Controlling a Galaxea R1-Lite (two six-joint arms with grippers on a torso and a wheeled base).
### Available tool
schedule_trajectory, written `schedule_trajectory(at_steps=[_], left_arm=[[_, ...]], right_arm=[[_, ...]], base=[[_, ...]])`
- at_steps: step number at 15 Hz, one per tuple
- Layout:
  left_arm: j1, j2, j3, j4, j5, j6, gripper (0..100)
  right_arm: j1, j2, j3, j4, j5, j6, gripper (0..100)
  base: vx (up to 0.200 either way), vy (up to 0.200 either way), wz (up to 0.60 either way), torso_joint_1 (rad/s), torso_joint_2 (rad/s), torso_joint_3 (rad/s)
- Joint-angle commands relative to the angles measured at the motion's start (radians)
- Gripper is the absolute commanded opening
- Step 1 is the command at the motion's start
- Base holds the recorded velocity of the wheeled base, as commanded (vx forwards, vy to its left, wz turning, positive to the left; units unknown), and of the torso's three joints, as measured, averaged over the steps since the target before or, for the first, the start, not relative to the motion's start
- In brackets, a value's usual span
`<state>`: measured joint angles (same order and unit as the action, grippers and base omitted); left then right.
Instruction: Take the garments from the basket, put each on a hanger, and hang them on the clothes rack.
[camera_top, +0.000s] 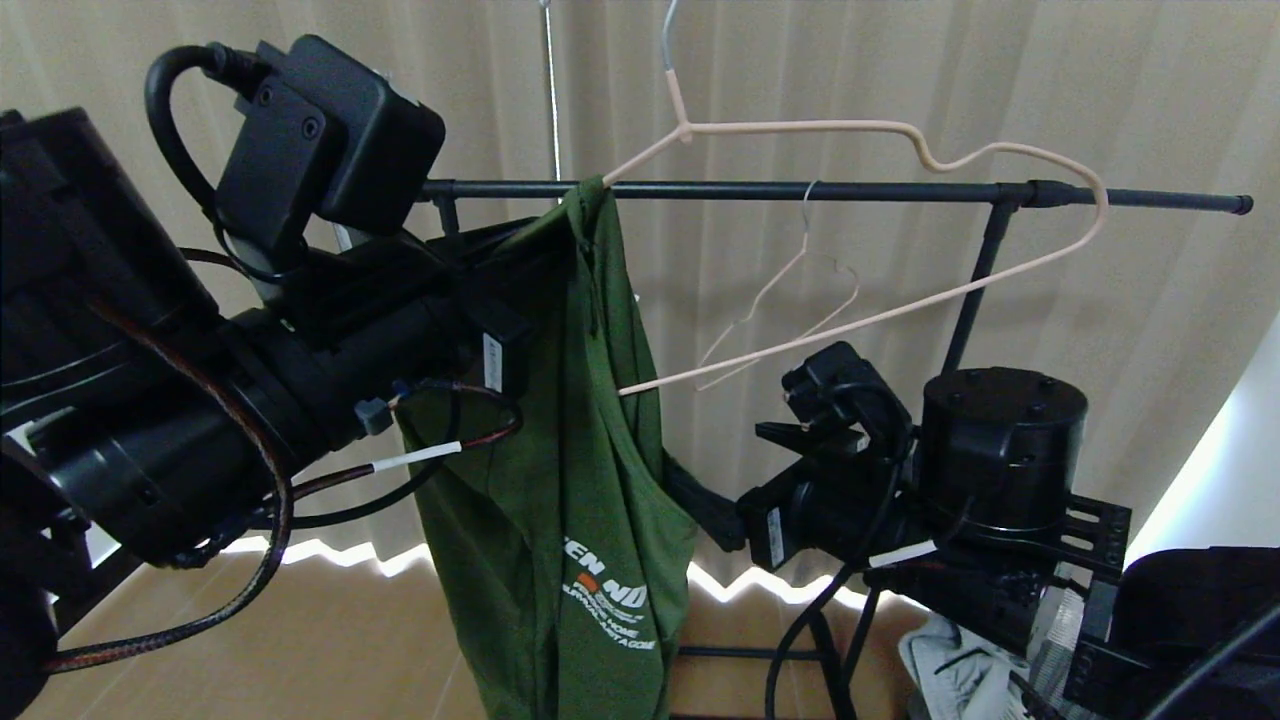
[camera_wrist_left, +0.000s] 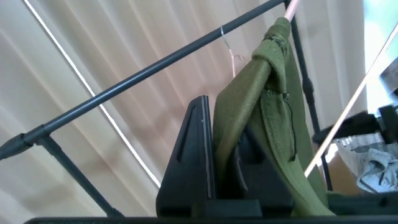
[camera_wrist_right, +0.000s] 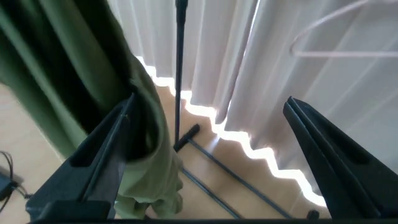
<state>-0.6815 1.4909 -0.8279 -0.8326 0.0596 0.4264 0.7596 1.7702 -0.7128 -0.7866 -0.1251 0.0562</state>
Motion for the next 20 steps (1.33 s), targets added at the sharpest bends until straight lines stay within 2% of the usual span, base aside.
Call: schedule_trajectory(at_steps=[1,3,4,7,10,13,14,17,20], left_arm=[[-0.006,-0.006,-0.002,0.000,0.000,0.000,0],[-0.004,-0.004,-0.002,0.000,0.002,0.002,0],[0.003,-0.006,0.003,0.001,0.002,0.002,0],[0.039,-0.004,0.015,0.003,0.002,0.006,0],[0.071,-0.003,0.026,0.006,0.005,0.008,0],[0.086,-0.006,0.041,0.010,0.011,0.018,0],[0.089,-0.011,0.070,0.010,0.023,0.055,0],[0.115,-0.029,0.127,0.010,0.036,0.111,0],[0.140,-0.026,0.188,0.010,0.039,0.112,0]], right_arm=[[0.003,0.028,0.004,0.001,0.001,-0.001,100],[0.004,0.031,0.018,0.001,-0.001,-0.004,100],[-0.002,0.020,0.052,0.001,-0.002,-0.039,100],[-0.069,-0.041,0.138,0.001,-0.027,-0.099,100],[-0.148,-0.110,0.200,0.004,-0.027,-0.119,100],[-0.226,-0.140,0.203,0.010,-0.027,-0.127,100],[-0.286,-0.147,0.199,0.006,-0.027,-0.150,100],[-0.376,-0.161,0.182,0.003,-0.027,-0.154,100],[-0.399,-0.161,0.150,0.000,-0.027,-0.153,100]], base=[[0.000,0.000,0.00,0.000,0.00,0.000],[0.000,0.000,0.00,0.000,0.00,0.000],[0.000,0.000,0.00,0.000,0.00,0.000],[0.000,0.000,0.00,0.000,0.00,0.000],[0.000,0.000,0.00,0.000,0.00,0.000],[0.000,0.000,0.00,0.000,0.00,0.000],[0.000,0.000,0.00,0.000,0.00,0.000],[0.000,0.000,0.00,0.000,0.00,0.000],[0.000,0.000,0.00,0.000,0.00,0.000]])
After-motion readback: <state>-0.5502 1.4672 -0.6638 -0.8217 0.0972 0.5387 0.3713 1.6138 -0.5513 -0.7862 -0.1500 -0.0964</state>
